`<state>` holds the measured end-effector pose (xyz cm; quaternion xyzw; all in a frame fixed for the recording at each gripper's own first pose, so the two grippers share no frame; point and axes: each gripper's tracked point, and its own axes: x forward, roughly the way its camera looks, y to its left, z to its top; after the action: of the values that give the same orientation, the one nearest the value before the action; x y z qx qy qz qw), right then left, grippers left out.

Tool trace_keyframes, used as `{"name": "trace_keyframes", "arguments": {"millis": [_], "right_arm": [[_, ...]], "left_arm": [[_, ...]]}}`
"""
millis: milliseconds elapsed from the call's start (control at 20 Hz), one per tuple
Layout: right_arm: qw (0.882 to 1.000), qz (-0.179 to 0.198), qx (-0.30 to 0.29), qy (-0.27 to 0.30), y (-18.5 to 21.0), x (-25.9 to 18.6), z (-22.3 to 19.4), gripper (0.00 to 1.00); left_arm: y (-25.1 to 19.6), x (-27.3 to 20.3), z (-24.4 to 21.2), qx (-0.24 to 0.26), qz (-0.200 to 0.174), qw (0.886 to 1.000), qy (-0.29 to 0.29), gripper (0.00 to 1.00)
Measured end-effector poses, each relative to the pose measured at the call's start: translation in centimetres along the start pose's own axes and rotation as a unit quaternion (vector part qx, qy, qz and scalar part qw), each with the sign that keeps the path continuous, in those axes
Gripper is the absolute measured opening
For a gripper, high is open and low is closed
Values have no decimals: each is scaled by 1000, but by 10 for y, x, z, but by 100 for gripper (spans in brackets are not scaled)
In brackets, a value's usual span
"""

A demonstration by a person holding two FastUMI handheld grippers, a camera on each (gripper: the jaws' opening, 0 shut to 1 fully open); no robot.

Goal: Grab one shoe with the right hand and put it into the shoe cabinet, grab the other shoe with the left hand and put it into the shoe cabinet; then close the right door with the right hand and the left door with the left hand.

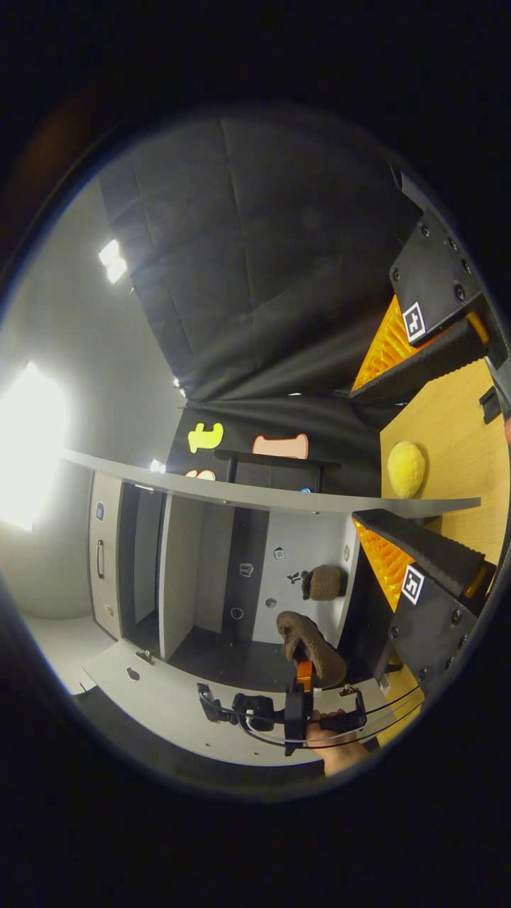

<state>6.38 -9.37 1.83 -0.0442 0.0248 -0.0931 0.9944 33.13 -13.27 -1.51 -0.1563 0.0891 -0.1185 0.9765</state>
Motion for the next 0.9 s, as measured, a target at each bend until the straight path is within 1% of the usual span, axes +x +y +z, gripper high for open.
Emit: {"name": "trace_keyframes", "arguments": {"millis": [200, 450, 500, 550, 600, 650, 700, 750, 800, 850, 900], "right_arm": [[1000, -17, -7, 4, -3, 0, -1, 97], [999, -37, -17, 12, -8, 0, -6, 97], [999, -42, -19, 13, -10, 1, -6, 98], [999, -44, -19, 12, -11, 2, -5, 97], [999, -46, -18, 11, -12, 3, -5, 97], [999, -47, -16, 11, -12, 5, -5, 97], [999, -48, -16, 12, -13, 6, -5, 97], [999, -48, -15, 13, -13, 8, -6, 97], [999, -48, -13, 14, -13, 9, -6, 98], [999, -47, -12, 14, -13, 11, -6, 97], [999, -44, -11, 15, -13, 12, -7, 97]], "left_arm": [[18, 47, 14, 4, 25, 1000, -6, 1], [31, 96, 16, 0, 44, 999, 26, 1], [33, 99, 12, 4, 49, 998, 39, 1], [37, 104, 9, 10, 54, 997, 51, 6], [38, 110, 7, 16, 56, 997, 54, 6], [38, 113, 9, 22, 54, 997, 55, 1], [34, 114, 14, 30, 47, 997, 48, 2], [33, 117, 18, 42, 45, 997, 42, 16], [31, 107, 27, 57, 47, 997, 30, 29], [30, 111, 32, 73, 48, 996, 21, 43], [28, 105, 40, 88, 47, 995, 13, 56]]}}
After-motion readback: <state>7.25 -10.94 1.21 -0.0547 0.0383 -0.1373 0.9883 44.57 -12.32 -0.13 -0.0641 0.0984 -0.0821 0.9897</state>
